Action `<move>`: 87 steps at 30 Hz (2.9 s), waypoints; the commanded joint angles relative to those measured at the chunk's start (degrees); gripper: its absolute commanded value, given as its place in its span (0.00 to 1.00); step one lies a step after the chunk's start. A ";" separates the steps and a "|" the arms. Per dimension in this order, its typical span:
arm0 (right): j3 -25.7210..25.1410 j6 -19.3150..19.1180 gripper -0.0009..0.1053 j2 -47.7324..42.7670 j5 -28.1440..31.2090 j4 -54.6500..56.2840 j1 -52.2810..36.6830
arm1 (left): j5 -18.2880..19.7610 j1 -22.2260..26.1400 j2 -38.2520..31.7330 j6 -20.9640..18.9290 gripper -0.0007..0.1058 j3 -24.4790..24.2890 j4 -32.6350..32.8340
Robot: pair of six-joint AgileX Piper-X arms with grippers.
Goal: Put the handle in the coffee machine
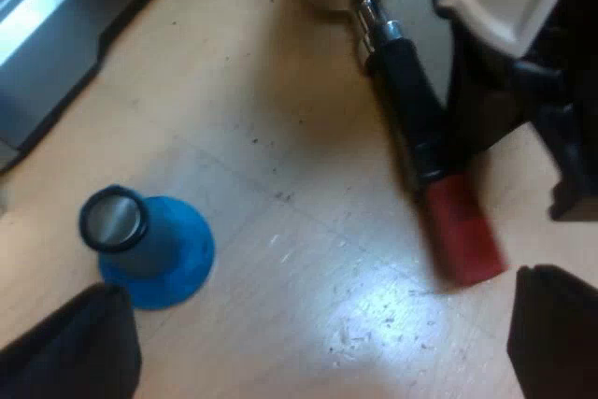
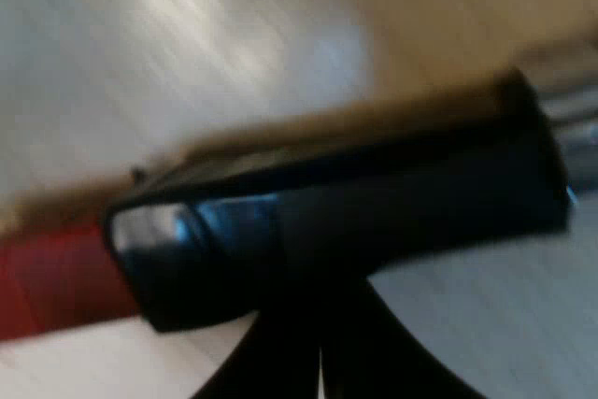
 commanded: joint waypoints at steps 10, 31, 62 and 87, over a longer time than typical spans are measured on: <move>-2.16 1.32 0.01 1.90 -1.22 -1.22 0.20 | -0.01 0.18 -1.64 2.13 0.77 -0.28 2.23; -2.16 -7.05 0.71 -16.38 20.88 14.31 -0.23 | 8.18 -1.66 -1.64 1.86 0.77 -0.28 -5.97; -2.16 -15.18 0.76 -5.60 14.48 -1.26 -11.17 | 6.38 -8.97 3.93 -3.59 0.84 -0.28 -12.23; -2.06 -17.04 0.76 -2.56 7.29 0.32 -12.67 | 6.38 -8.97 3.93 -3.59 0.84 -0.28 -11.97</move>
